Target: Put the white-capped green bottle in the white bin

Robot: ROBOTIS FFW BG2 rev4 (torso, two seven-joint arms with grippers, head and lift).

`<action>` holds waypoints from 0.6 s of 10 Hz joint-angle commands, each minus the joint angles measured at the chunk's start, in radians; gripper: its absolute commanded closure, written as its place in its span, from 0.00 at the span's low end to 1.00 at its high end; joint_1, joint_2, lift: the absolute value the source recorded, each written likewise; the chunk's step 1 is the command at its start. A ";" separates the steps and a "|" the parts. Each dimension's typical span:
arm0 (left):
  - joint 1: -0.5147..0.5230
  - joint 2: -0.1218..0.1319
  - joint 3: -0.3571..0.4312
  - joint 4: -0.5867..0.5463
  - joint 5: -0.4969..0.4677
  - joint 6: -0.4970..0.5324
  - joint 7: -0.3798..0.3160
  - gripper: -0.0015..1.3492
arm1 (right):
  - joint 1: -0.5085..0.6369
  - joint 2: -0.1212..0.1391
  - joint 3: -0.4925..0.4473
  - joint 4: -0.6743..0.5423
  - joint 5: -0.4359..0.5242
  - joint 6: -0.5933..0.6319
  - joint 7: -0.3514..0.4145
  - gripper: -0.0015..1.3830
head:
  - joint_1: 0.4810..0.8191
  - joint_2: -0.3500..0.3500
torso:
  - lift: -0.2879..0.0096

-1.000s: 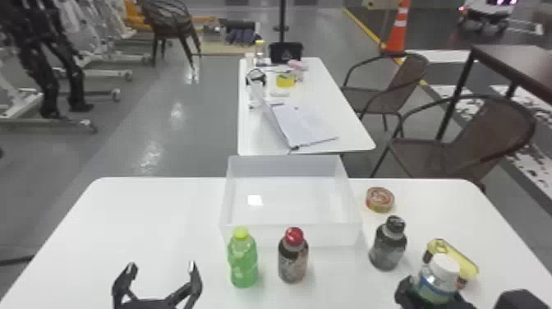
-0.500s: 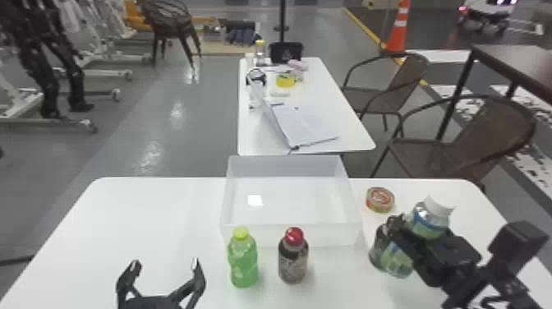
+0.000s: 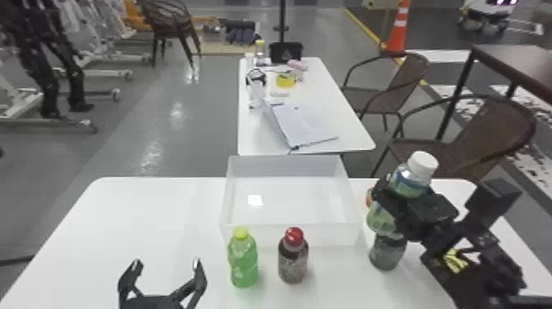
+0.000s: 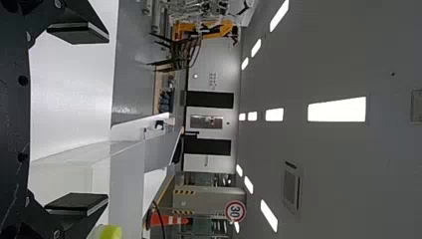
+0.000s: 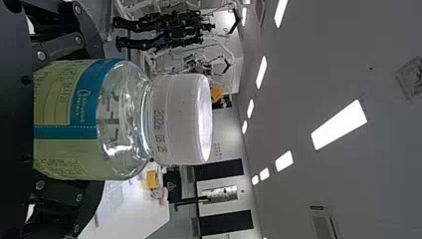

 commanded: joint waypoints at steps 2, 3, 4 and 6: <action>0.000 -0.003 -0.001 0.002 0.004 0.000 0.000 0.12 | -0.111 -0.003 0.009 0.116 0.000 -0.043 0.040 0.61 | 0.20 0.50 | 0.63; 0.000 -0.003 -0.001 0.003 0.005 0.000 0.000 0.12 | -0.152 -0.003 0.016 0.168 0.002 -0.064 0.058 0.61 | 0.20 0.50 | 0.63; -0.002 -0.003 -0.002 0.003 0.005 0.000 0.000 0.12 | -0.194 -0.001 0.025 0.236 -0.009 -0.089 0.086 0.61 | 0.20 0.50 | 0.63; -0.006 -0.003 -0.008 0.006 0.015 0.000 0.000 0.12 | -0.246 0.016 0.032 0.342 -0.027 -0.116 0.131 0.61 | 0.20 0.50 | 0.63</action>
